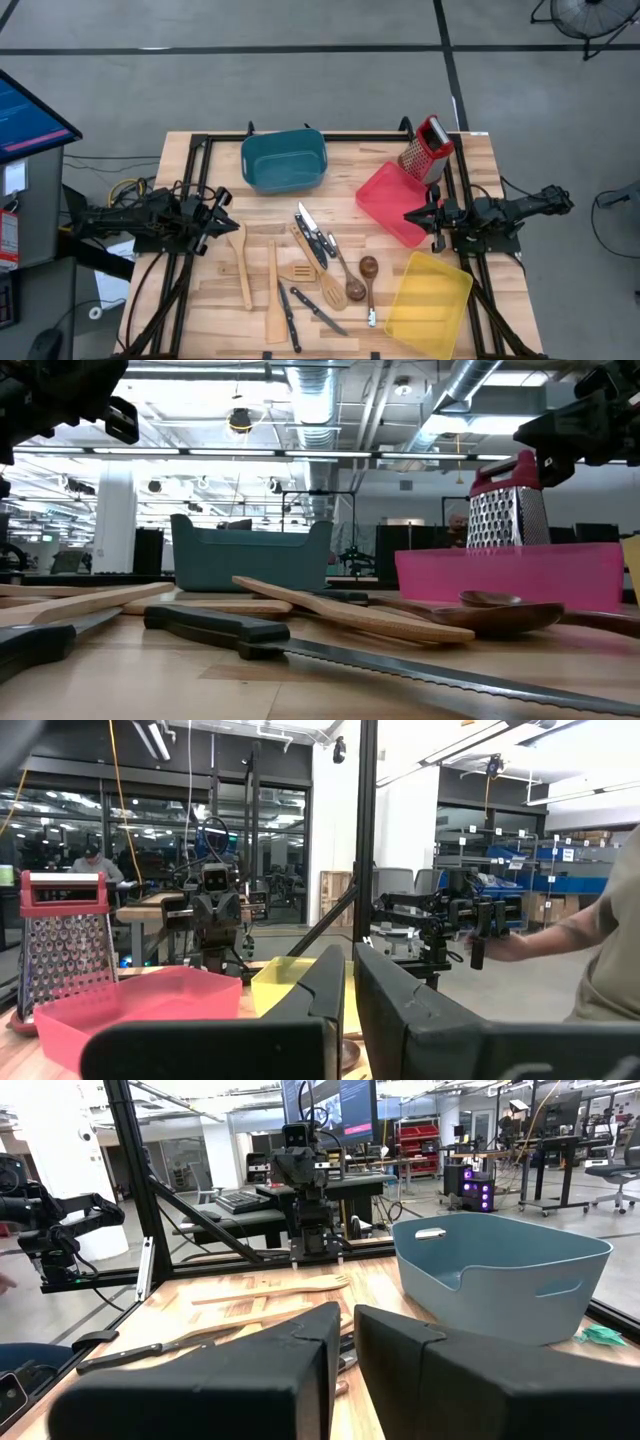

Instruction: Pick & Place Kitchen Items

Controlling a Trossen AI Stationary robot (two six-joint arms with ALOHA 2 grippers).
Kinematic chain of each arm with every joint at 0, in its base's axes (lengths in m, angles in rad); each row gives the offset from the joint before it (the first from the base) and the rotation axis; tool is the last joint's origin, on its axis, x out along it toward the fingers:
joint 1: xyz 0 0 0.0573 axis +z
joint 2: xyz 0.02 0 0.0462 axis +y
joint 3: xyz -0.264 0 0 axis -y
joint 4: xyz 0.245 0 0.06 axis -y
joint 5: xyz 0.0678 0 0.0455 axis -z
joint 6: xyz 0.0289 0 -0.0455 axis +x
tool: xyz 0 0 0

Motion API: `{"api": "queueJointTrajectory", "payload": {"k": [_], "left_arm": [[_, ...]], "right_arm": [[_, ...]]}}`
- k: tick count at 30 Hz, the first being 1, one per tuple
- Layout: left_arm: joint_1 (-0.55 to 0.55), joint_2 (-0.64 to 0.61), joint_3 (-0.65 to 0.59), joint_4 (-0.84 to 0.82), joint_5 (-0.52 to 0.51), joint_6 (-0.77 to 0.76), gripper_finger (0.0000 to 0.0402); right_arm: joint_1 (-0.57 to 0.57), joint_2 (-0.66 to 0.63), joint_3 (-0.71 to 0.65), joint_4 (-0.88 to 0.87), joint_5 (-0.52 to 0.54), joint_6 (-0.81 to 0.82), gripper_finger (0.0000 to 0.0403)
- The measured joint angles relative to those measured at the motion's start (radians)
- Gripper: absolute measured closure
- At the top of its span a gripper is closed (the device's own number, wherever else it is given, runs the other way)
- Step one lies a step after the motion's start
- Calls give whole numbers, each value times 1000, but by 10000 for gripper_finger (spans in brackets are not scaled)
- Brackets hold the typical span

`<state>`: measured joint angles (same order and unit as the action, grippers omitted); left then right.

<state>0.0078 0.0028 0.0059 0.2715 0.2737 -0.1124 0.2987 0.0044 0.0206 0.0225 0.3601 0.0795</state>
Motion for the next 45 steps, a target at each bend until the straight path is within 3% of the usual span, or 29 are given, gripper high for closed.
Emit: {"api": "queueJointTrajectory", "payload": {"k": [6,10,20,27,33,39,45], "left_arm": [[0,0,0,0,0,0,389],[0,0,0,0,0,0,389],[0,0,0,2,0,0,389],[0,0,0,8,0,0,389],[0,0,0,29,-84,0,389],[-1,0,0,70,-113,2,389],[-1,0,0,154,-117,0,389]], "right_arm": [[-1,0,-2,14,8,0,356],[0,0,-4,115,8,1,356],[0,0,-3,371,7,207,356],[0,0,-2,378,8,208,356],[0,0,-1,379,12,207,356],[0,1,-1,380,92,198,356],[0,5,3,471,112,78,356]]}}
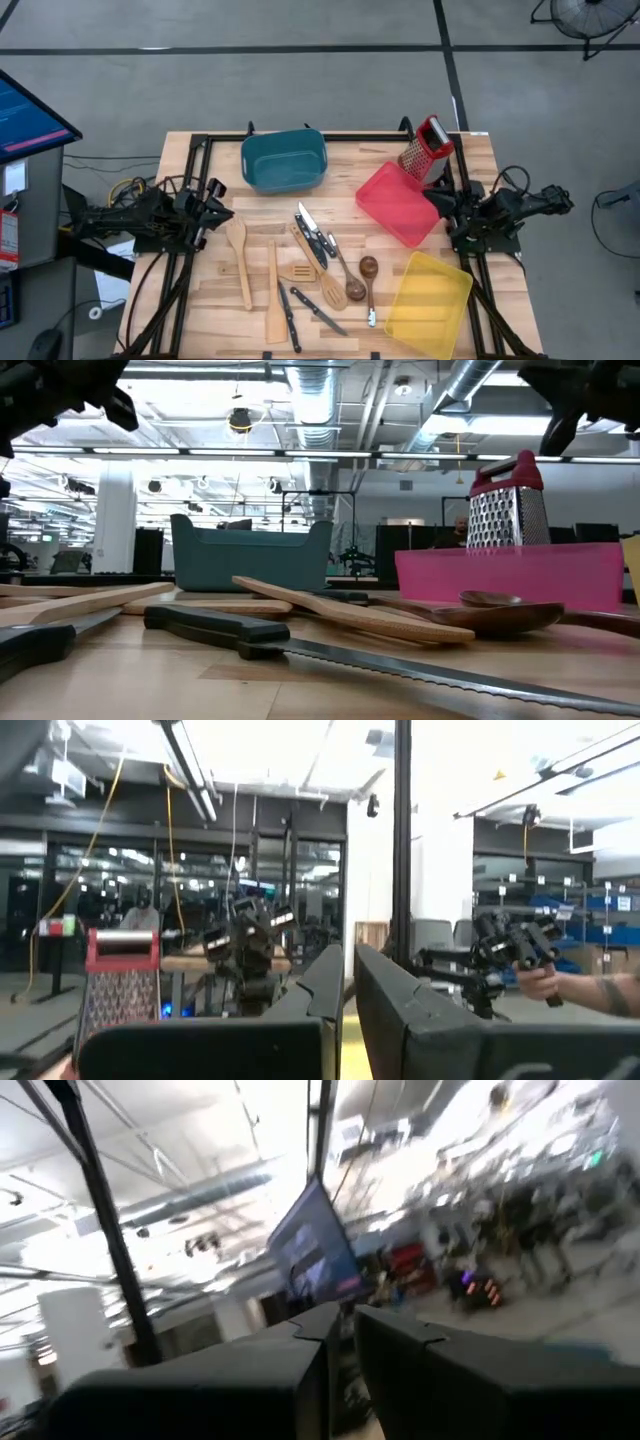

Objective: Pick & Place Kitchen Items
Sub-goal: Put the wooden serving spork into the blue bin

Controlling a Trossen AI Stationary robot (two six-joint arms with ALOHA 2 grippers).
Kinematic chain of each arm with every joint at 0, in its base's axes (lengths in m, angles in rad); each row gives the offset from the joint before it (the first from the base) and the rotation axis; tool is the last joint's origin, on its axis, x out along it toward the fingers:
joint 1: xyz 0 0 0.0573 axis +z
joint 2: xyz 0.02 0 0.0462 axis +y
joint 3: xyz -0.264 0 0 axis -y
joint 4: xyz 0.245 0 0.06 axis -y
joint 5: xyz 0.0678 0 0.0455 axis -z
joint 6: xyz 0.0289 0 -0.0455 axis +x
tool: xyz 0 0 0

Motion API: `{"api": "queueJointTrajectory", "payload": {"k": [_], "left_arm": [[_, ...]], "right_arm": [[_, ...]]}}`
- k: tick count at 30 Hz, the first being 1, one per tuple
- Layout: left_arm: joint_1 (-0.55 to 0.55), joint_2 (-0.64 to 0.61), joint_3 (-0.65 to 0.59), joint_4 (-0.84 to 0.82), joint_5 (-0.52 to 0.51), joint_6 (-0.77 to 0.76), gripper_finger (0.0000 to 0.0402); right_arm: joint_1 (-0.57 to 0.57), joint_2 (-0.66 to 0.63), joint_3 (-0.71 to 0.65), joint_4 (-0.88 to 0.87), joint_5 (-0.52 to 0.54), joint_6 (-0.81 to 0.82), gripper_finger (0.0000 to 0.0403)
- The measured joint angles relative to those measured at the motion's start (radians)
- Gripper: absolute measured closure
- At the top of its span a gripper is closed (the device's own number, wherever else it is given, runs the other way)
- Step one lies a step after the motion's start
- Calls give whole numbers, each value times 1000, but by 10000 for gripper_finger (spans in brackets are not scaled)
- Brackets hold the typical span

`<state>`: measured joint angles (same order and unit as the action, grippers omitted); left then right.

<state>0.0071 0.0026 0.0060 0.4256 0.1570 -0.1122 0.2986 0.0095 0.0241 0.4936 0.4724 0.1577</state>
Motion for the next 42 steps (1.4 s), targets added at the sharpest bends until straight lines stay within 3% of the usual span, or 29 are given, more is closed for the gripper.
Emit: {"api": "queueJointTrajectory", "payload": {"k": [5,8,10,16,21,25,30,35,42], "left_arm": [[0,0,0,141,-71,-48,389],[0,19,24,149,-167,-148,389],[0,64,48,140,-177,-195,389],[-1,337,146,131,-176,-327,395],[-2,616,286,82,-140,-346,400],[-2,791,425,-96,-93,-372,400],[-34,910,593,-476,-95,-375,400],[-101,920,687,-783,-261,-462,400],[-201,907,699,-1072,-509,-759,400]], "right_arm": [[0,66,83,9,67,-135,356],[0,160,162,-30,122,-165,356],[0,236,224,-67,159,-169,356],[9,485,421,-175,246,-168,356],[47,631,602,-359,352,-167,356],[97,716,716,-499,447,-135,356],[165,785,792,-628,517,-64,356],[229,797,799,-652,557,-24,356],[280,796,799,-696,558,74,356]]}}
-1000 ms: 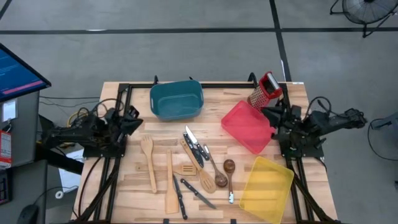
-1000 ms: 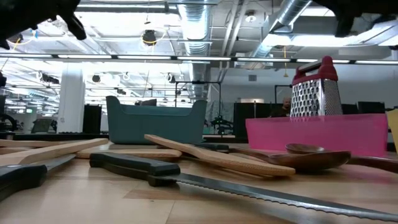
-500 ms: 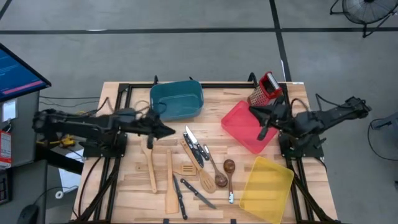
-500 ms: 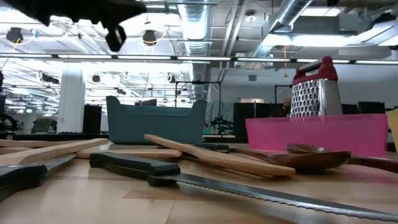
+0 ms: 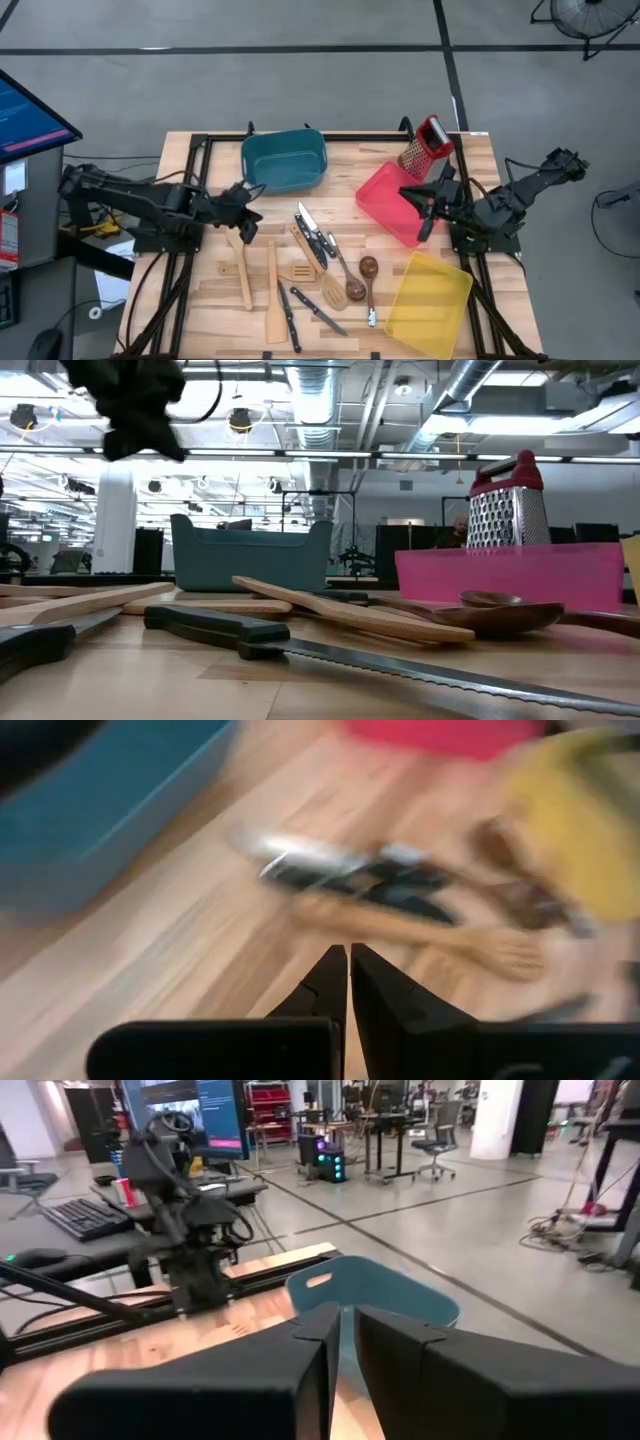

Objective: Pick & Place Kitchen Items
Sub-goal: Put the wooden serving spork into the blue bin

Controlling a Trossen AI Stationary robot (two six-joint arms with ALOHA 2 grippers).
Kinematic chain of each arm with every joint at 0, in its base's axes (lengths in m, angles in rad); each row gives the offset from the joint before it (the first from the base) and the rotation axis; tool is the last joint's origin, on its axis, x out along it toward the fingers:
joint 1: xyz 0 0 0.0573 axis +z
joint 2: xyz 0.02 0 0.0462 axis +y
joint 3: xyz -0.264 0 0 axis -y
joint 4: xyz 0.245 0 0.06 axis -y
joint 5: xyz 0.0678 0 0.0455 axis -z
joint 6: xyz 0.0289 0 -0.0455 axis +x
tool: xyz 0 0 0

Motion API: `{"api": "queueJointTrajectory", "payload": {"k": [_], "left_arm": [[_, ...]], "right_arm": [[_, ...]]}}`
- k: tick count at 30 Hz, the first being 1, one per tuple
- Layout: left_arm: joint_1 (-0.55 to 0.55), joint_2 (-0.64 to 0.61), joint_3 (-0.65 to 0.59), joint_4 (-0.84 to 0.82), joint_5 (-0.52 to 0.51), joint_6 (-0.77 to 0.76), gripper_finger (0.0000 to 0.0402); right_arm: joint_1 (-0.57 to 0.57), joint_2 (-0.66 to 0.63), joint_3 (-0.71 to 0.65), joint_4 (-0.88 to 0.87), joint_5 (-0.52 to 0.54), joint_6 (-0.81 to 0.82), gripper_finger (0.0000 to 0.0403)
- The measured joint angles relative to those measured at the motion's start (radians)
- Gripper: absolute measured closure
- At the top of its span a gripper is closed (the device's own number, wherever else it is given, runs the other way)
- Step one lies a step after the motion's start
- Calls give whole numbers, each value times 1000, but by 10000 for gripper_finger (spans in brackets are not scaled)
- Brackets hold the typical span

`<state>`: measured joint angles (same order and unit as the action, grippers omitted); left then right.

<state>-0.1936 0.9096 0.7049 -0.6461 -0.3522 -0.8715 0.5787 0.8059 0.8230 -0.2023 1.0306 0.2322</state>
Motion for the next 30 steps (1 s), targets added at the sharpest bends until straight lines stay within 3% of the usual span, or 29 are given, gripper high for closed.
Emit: {"api": "queueJointTrajectory", "payload": {"k": [7,11,14,19,24,30], "left_arm": [[-49,19,0,-83,-33,-200,400],[-51,28,0,-54,-20,-168,400],[-41,28,0,-51,-70,-133,400],[-33,29,0,-81,34,-189,395],[-60,35,0,-201,90,-240,356],[-130,45,-8,-295,91,-400,273]], "right_arm": [[29,15,-1,-57,-10,31,356],[35,32,-1,-57,-9,31,356],[20,50,-1,-52,-9,31,356],[-21,82,-1,-51,-8,31,356],[-61,126,-1,-52,-9,31,356],[-85,195,-1,-51,-12,31,356]]}}
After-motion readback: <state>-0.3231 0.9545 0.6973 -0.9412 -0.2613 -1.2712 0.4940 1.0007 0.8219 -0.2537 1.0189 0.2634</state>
